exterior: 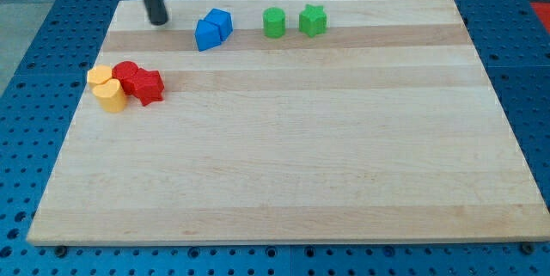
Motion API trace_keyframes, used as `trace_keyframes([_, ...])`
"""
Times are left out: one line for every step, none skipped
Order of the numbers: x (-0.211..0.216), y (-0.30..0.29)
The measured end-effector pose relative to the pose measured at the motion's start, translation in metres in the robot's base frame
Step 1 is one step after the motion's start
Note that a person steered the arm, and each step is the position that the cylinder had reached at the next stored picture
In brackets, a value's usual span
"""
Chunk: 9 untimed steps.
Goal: Separate the yellow blocks from the red blocks
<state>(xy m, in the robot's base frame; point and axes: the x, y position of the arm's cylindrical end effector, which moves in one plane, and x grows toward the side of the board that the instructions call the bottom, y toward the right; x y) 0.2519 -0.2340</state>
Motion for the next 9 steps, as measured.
trace_keyframes([0.045,-0.026])
trace_keyframes([0.074,-0.036])
trace_keyframes([0.090,-0.036])
trace_keyframes([0.096,-0.047])
trace_keyframes([0.115,-0.064])
trace_keyframes([0.140,-0.065])
trace_keyframes([0.167,-0.063])
trace_keyframes([0.193,-0.046])
trace_keyframes([0.193,-0.057])
